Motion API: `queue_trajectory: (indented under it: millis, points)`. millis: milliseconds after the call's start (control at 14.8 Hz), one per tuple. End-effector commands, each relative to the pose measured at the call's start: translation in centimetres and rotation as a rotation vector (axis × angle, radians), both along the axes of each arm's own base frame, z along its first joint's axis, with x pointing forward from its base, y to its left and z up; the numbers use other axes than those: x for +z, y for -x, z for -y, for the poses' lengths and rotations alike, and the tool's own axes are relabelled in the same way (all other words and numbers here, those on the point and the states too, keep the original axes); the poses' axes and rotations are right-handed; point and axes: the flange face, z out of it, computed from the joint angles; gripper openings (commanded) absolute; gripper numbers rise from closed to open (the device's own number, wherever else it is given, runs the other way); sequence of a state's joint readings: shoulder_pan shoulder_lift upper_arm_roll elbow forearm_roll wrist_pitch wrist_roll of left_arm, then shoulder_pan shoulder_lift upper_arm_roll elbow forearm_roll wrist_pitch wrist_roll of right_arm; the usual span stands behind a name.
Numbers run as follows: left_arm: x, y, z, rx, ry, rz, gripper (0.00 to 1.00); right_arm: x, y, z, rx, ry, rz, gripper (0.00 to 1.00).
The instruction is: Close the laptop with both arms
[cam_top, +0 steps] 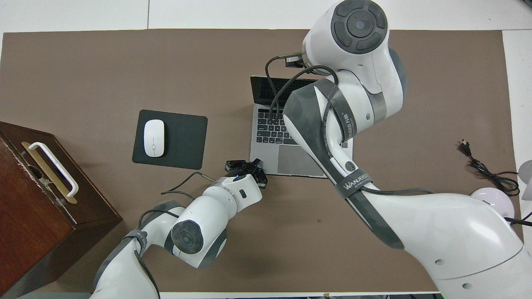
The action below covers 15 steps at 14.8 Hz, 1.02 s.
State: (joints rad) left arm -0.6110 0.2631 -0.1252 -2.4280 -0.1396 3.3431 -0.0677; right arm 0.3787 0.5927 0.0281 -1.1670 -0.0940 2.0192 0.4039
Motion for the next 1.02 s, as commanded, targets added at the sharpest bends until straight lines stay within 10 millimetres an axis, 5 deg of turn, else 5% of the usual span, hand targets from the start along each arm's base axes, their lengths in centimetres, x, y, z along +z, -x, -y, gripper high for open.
queue_trajectory:
  millis: [0, 406, 947]
  points:
    - [-1.9, 0.0, -0.1, -0.025, -0.030, 0.000, 0.00, 0.0, 0.8, 0.4, -0.020, -0.033, -0.070, 0.00]
    - [-3.2, 0.2, -0.2, -0.036, -0.044, -0.004, 0.00, -0.7, 2.4, 1.5, -0.054, -0.082, -0.257, 0.00]
    - [-3.4, 0.2, -0.2, -0.040, -0.048, -0.005, 0.00, -4.6, 3.2, 2.5, -0.076, -0.090, -0.337, 0.00]
